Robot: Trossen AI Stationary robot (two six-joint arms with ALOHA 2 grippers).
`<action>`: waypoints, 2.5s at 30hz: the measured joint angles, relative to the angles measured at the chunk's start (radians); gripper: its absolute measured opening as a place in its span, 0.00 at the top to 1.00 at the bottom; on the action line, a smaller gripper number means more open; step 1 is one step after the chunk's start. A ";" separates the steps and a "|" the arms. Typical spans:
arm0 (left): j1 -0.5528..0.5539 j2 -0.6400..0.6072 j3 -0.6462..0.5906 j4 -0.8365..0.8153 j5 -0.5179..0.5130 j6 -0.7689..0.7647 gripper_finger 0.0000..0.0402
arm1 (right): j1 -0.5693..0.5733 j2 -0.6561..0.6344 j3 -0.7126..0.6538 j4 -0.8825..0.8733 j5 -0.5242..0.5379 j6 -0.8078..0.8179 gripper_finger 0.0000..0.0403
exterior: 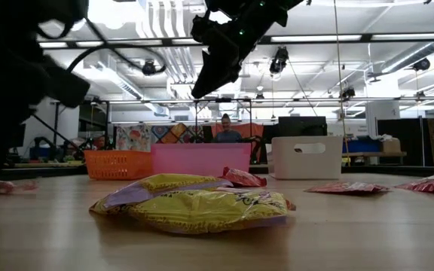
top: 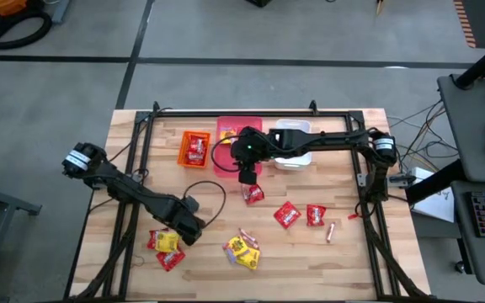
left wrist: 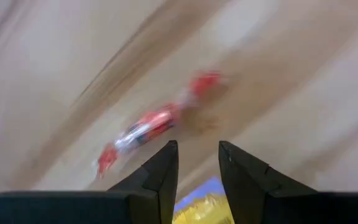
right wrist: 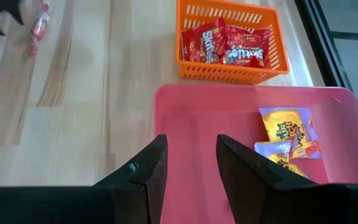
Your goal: Organize candy in baskets
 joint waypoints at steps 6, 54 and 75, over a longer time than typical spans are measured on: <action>-0.059 -0.001 0.065 -0.005 -0.072 0.510 0.75 | 0.002 0.000 0.000 0.001 0.000 0.001 0.66; -0.012 -0.343 -0.292 1.052 -0.713 1.300 0.99 | 0.247 -0.128 -0.474 0.955 -0.006 -0.221 0.71; 0.042 -0.314 -0.424 1.634 -0.664 1.413 0.99 | 0.246 -0.063 -0.524 1.390 -0.060 -0.025 0.62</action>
